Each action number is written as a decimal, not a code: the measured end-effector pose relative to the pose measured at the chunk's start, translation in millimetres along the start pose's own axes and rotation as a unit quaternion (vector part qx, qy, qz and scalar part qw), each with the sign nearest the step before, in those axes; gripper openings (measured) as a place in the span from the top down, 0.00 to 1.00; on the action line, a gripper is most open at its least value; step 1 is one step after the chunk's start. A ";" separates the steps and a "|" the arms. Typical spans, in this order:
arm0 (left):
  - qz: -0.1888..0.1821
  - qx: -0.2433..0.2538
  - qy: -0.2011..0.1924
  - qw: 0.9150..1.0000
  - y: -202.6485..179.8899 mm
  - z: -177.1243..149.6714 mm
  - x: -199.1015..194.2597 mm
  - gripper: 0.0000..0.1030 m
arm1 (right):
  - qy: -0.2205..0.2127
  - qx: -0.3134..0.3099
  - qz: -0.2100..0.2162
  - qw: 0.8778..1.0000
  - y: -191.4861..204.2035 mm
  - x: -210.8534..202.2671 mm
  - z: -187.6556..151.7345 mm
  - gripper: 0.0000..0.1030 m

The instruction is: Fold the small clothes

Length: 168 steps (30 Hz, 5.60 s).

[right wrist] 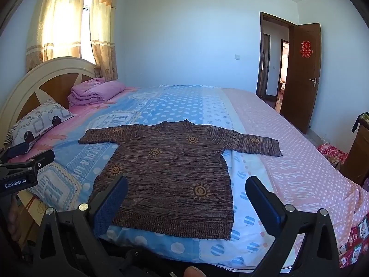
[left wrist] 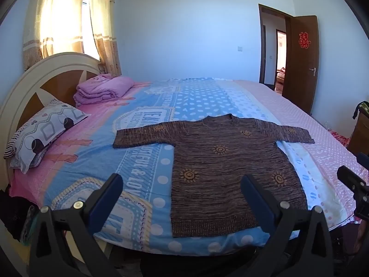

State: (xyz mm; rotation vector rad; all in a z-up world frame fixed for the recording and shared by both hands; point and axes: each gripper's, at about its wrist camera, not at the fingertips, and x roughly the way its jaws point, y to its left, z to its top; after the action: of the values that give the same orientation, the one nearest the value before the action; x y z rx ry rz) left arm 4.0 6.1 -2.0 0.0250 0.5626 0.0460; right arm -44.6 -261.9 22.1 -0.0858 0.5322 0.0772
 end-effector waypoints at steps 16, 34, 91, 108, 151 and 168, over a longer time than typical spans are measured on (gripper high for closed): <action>0.004 -0.001 0.002 1.000 -0.7 -4.1 3.3 0.00 | 0.005 0.003 0.004 1.000 -0.5 2.9 -0.7 0.01; 0.004 -0.006 0.005 1.000 3.8 -3.9 5.6 0.00 | 0.010 0.004 0.006 1.000 -0.9 4.3 -1.4 0.01; 0.027 0.021 0.032 0.999 5.5 0.6 55.0 0.00 | 0.039 0.007 0.009 0.999 -12.5 41.5 -10.4 0.01; 0.020 0.072 0.049 0.996 -33.3 30.5 166.5 0.00 | 0.091 0.099 -0.024 0.991 -114.7 150.4 -15.7 0.01; 0.091 0.056 0.115 0.988 -49.3 62.1 366.0 0.00 | 0.234 0.206 -0.118 0.943 -363.3 398.1 50.7 0.92; 0.069 0.010 0.101 0.992 -17.4 61.3 349.5 0.00 | 0.149 0.087 -0.064 0.983 -238.9 344.7 183.9 0.93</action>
State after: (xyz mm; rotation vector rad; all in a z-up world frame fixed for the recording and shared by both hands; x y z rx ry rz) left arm 332.7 5.7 -136.9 0.0797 0.7634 0.1794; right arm 366.9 -462.9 19.0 0.0416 0.8285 -0.1100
